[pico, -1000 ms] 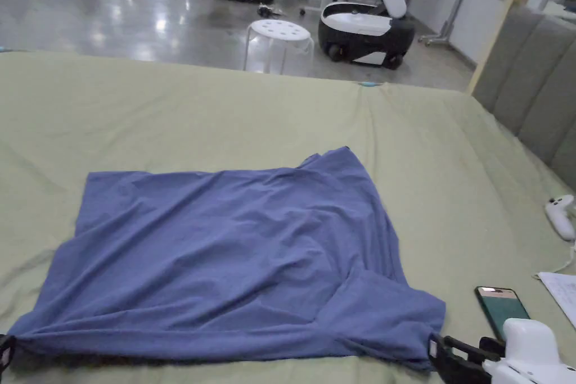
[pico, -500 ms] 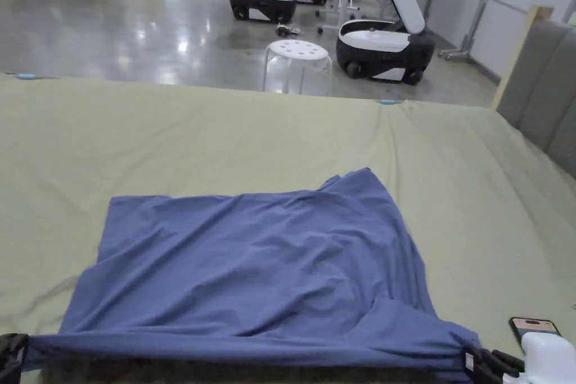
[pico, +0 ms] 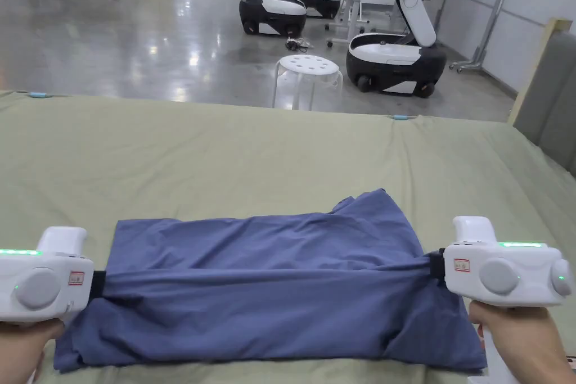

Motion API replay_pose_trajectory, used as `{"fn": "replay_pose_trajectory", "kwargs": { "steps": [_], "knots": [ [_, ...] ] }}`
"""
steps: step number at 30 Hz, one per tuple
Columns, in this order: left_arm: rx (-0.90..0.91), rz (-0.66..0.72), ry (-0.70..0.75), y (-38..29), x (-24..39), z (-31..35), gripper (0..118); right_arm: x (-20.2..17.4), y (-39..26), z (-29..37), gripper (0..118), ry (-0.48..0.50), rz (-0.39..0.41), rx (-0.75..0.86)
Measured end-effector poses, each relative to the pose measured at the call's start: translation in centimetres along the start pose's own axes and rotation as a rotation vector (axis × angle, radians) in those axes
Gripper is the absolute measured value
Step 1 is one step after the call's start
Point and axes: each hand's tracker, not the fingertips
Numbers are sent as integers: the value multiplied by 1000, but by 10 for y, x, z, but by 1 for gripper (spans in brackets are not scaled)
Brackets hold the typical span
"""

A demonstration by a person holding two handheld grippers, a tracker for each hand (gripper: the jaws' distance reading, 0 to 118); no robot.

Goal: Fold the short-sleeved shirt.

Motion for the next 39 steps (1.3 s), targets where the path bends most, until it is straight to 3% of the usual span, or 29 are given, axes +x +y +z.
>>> {"fn": "replay_pose_trajectory", "kwargs": {
  "steps": [2,3,4,5,6,7,8,11,14,15,17,18,19,20,21,23,27,28,29,30,31,38,39],
  "knots": [
    [-31,47,7,-2,-6,-11,8,1,-3,-12,4,10,-29,-17],
    [-9,66,4,-3,-8,-10,21,0,-4,-15,4,10,-27,-30],
    [23,73,-13,-7,-7,-2,43,0,-6,-13,15,16,-23,-23],
    [75,70,-15,-9,-8,8,66,-1,-10,4,37,19,-17,-10],
    [120,58,-48,-12,-8,18,73,0,-11,12,72,29,-12,-4],
    [154,44,-55,-16,-7,29,73,0,-12,22,85,30,-9,-8],
    [189,13,-61,-23,-5,46,73,-2,-16,38,84,28,-1,3],
    [459,-57,4,-54,1,104,73,-11,-42,104,88,49,61,276],
    [646,-81,20,-92,13,162,73,-18,-78,159,90,155,32,479],
    [659,-93,58,-104,16,174,73,-23,-91,172,90,144,26,529],
    [634,-95,117,-125,9,182,72,-29,-109,197,84,124,11,546],
    [615,-85,105,-133,5,187,68,-30,-117,205,54,158,-4,556],
    [587,-74,105,-139,2,189,54,-32,-123,212,20,149,-15,555],
    [536,-59,87,-142,-7,186,21,-35,-129,217,1,106,-25,566],
    [484,-36,85,-145,-11,182,5,-31,-130,221,1,101,-23,572],
    [432,-24,37,-150,-29,175,5,-27,-131,228,1,149,-35,540],
    [258,-16,6,-146,-45,138,5,-23,-136,225,1,116,-29,512],
    [218,-14,-9,-145,-43,125,8,-22,-137,224,1,114,-30,500],
    [177,-18,-25,-142,-43,109,27,-22,-137,221,1,117,-31,485],
    [131,-30,-35,-139,-43,95,63,-22,-137,218,1,115,-31,468],
    [122,-47,-47,-136,-42,82,72,-22,-138,216,1,109,-28,451],
    [28,-102,-15,-108,-18,12,70,1,-137,173,1,47,-39,299],
    [8,-101,-37,-104,-18,9,60,5,-136,165,1,38,-40,269]
  ]
}}
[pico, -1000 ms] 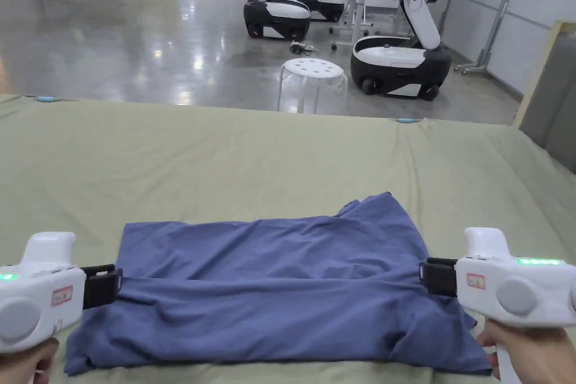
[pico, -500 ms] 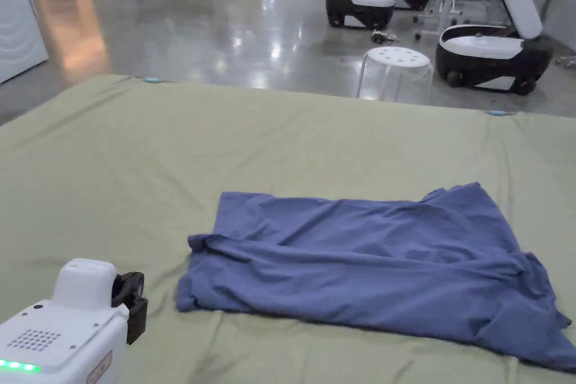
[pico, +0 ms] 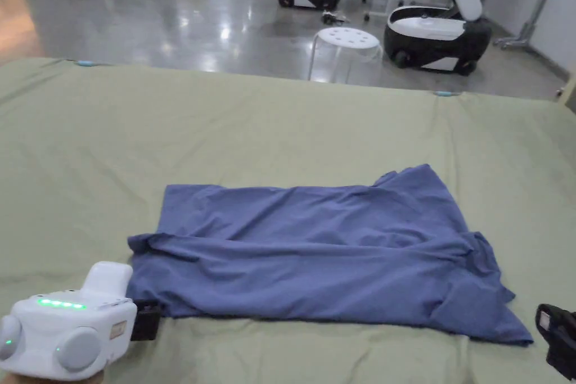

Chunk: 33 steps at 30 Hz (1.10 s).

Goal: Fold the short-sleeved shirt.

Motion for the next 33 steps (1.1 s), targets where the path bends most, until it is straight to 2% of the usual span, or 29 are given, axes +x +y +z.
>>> {"fn": "replay_pose_trajectory", "kwargs": {
  "steps": [1,2,3,4,5,6,7,8,9,11,13,14,15,16,17,18,21,25,27,33],
  "knots": [
    [19,-12,1,5,14,20,44,4,-1,-10,1,-13,7,-33],
    [27,-19,-3,8,16,24,34,11,-4,-25,1,-28,18,-83],
    [8,-29,-34,13,17,26,34,16,-6,-39,1,-39,29,-135],
    [2,-28,-24,16,20,28,17,20,-9,-54,7,-40,30,-204],
    [0,-31,-29,16,18,23,16,25,-11,-70,27,-33,27,-249],
    [-4,-40,-32,18,20,24,15,33,-20,-93,66,-21,19,-305],
    [-1,-49,-23,19,21,26,14,36,-25,-109,95,-18,15,-340],
    [11,-49,-18,20,23,30,14,37,-29,-122,110,-15,22,-341],
    [18,-44,-25,21,20,27,14,37,-31,-134,112,-11,32,-344],
    [30,-36,-25,25,20,33,11,35,-37,-153,107,-33,66,-378],
    [26,-37,-32,28,18,31,9,35,-35,-166,95,32,30,-410],
    [27,-43,-27,28,19,30,8,36,-30,-159,91,7,21,-385],
    [27,-46,-26,28,19,30,8,40,-24,-154,57,17,-20,-342],
    [32,-39,-24,28,18,30,8,45,-17,-148,9,15,-44,-297],
    [39,-26,-28,28,16,29,8,48,-11,-143,8,46,-80,-263],
    [30,-15,-39,29,15,29,8,46,-3,-127,8,49,-81,-241],
    [55,-23,-32,31,17,38,8,39,16,-110,8,63,-17,-227],
    [92,-34,-48,36,17,68,8,27,38,-61,8,73,-41,-163],
    [105,-52,-56,35,18,88,8,34,43,-45,8,80,-37,-143],
    [94,-76,-81,8,5,133,8,41,25,15,8,95,-66,-193]
  ]
}}
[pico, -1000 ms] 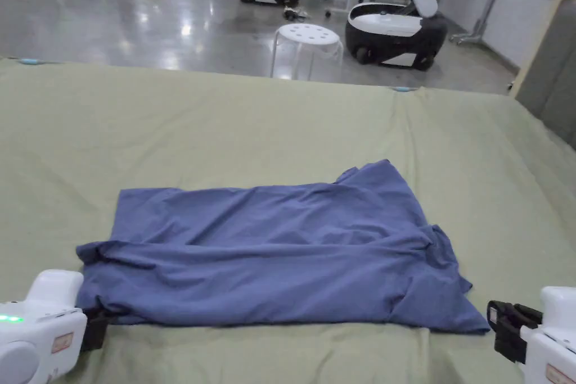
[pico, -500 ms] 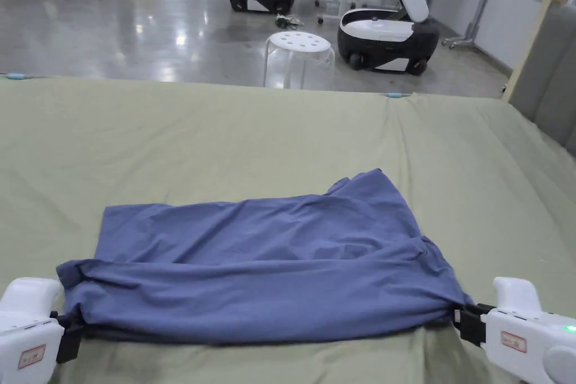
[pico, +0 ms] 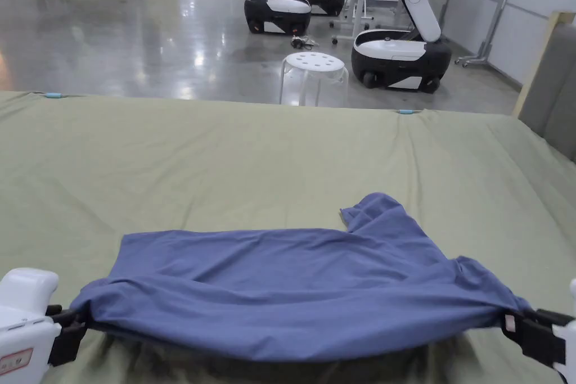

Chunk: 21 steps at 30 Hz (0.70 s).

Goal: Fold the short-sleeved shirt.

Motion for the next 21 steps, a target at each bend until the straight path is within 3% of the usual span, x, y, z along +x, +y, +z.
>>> {"fn": "replay_pose_trajectory", "kwargs": {
  "steps": [5,8,9,10,11,12,13,19,20,21],
  "knots": [
    [-159,34,-32,-53,-6,-10,8,12,-60,-7,8,-7,-50,-161],
    [-152,81,-54,-75,-7,-18,9,15,-80,-14,8,2,-89,-174],
    [-121,114,-68,-78,-12,-16,22,20,-85,-19,10,5,-101,-158],
    [-101,121,-65,-80,-17,-11,42,22,-84,-17,24,10,-108,-146],
    [-79,133,-85,-80,-22,-3,60,24,-80,-13,53,21,-117,-135],
    [-22,148,-74,-77,-21,8,65,24,-75,-7,101,37,-120,-115],
    [40,151,-63,-75,-23,20,65,14,-66,7,116,43,-103,-76],
    [422,88,48,-47,-2,66,65,-43,-19,55,113,82,38,344],
    [454,76,83,-40,9,62,65,-56,-15,58,107,88,63,402],
    [481,65,115,-34,15,60,63,-65,-10,54,83,102,91,460]
  ]
}}
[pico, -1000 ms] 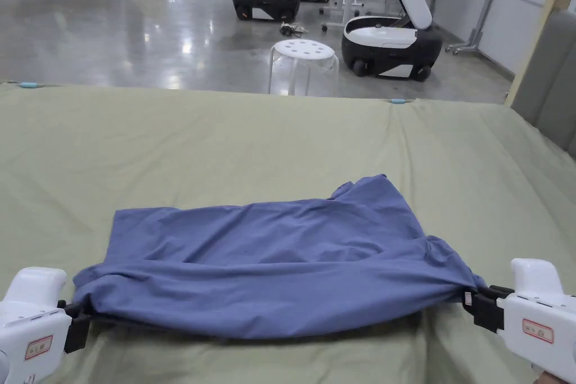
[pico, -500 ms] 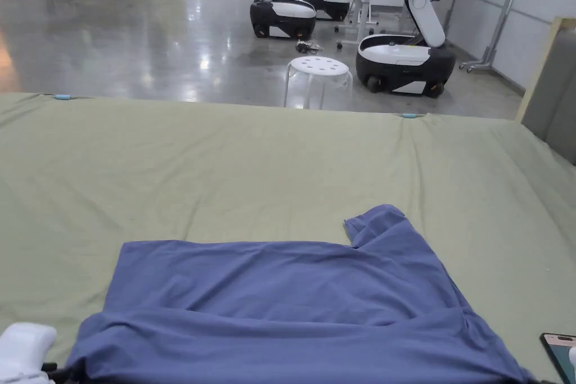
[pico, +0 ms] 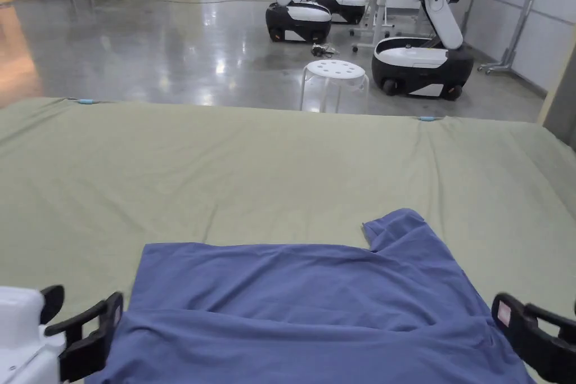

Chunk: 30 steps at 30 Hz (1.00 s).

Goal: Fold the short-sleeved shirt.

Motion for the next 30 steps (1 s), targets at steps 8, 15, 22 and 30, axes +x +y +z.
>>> {"fn": "replay_pose_trajectory", "kwargs": {
  "steps": [8,15,22,30],
  "knots": [
    [-97,9,63,17,22,-66,4,-62,10,-41,6,46,115,76],
    [-424,68,80,17,-21,-211,52,-58,-7,-84,6,54,150,-12],
    [-577,52,96,5,-12,-330,74,-18,-12,-151,6,-57,180,-166],
    [-645,-45,80,2,16,-322,10,70,-13,-293,47,-193,153,-470]
  ]
}}
